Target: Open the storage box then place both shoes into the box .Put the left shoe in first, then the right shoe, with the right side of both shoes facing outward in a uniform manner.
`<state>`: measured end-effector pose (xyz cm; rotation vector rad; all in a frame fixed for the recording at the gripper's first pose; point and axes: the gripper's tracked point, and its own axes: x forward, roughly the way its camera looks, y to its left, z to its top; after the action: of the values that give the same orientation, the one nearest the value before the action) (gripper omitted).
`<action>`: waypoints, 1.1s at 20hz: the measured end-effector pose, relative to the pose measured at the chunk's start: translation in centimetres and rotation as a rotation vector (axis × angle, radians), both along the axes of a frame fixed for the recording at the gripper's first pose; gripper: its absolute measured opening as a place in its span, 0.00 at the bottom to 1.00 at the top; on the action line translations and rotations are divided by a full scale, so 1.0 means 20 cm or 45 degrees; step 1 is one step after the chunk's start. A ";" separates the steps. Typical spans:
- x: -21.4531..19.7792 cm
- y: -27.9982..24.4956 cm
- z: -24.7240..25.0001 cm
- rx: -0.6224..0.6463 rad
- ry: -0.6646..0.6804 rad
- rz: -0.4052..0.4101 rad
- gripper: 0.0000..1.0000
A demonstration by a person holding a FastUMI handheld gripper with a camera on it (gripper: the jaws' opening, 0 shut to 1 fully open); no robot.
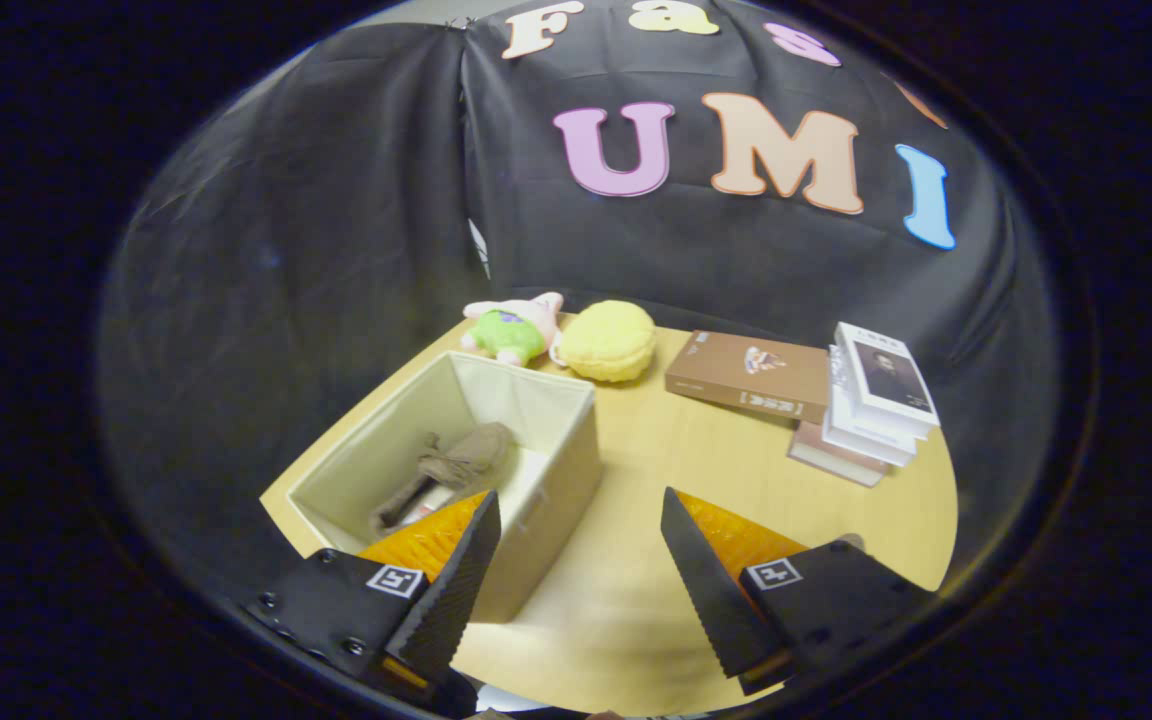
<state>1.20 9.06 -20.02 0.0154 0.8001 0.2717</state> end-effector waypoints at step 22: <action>-0.38 -1.32 -0.61 -0.224 0.329 -0.309 1.00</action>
<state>-6.37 -17.42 -32.20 -0.0183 1.0667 -0.0323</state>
